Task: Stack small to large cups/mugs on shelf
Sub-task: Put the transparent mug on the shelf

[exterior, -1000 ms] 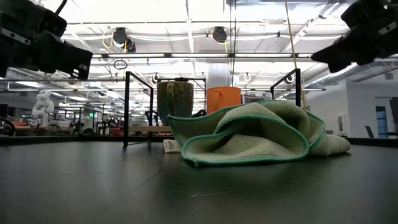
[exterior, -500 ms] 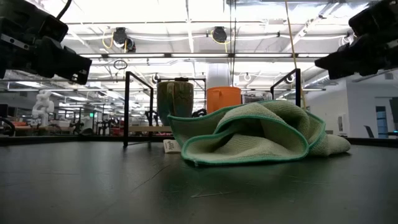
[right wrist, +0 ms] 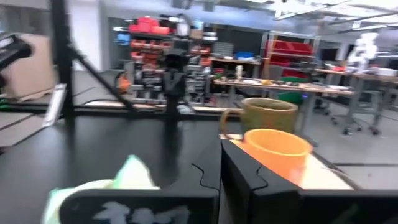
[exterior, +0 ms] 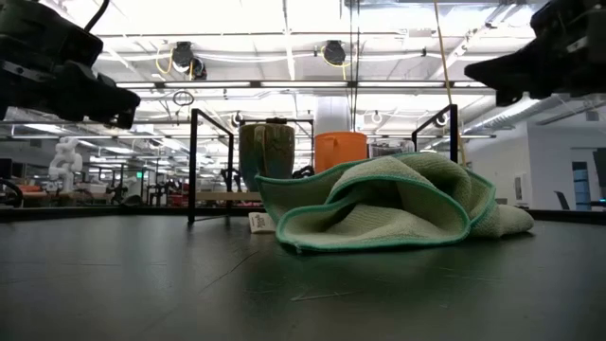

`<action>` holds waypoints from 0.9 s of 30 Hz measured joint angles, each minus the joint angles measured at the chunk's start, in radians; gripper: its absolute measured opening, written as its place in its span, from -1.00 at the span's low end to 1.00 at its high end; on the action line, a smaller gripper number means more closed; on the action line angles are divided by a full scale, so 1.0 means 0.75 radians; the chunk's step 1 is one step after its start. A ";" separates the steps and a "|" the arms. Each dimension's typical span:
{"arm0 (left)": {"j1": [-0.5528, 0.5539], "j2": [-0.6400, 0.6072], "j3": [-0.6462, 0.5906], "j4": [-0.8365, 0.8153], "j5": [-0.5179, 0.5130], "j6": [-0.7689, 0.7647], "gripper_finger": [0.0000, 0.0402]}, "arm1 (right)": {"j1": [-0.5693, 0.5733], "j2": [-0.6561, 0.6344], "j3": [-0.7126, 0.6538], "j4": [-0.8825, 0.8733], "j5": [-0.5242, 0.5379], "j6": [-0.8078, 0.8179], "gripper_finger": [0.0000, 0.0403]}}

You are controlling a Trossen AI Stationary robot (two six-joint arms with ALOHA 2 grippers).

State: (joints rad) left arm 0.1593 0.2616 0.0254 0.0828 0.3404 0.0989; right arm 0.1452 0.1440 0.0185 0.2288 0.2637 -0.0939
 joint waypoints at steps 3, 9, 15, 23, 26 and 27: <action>0.021 0.000 0.000 -0.009 -0.063 0.002 -1.00 | -0.077 0.000 0.000 0.002 0.001 0.016 -1.00; 0.060 0.000 0.000 -0.046 -0.059 0.015 -1.00 | -0.196 0.000 -0.002 0.000 -0.125 0.024 -1.00; 0.035 0.000 0.001 -0.046 0.058 0.074 -1.00 | -0.218 0.000 0.007 -0.013 -0.329 0.004 -1.00; 0.001 0.000 0.001 -0.066 -0.062 0.110 -1.00 | -0.218 0.001 0.046 -0.069 -0.463 0.008 -1.00; 0.001 0.000 0.001 -0.068 -0.079 0.131 -1.00 | -0.218 0.001 0.047 -0.063 -0.463 0.004 -1.00; 0.001 -0.001 0.001 -0.065 -0.078 0.141 -1.00 | -0.218 0.001 0.048 -0.061 -0.462 0.004 -1.00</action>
State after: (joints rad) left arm 0.1600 0.2607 0.0257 0.0337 0.2821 0.2049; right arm -0.0181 0.1444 0.0541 0.1829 -0.0829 -0.0907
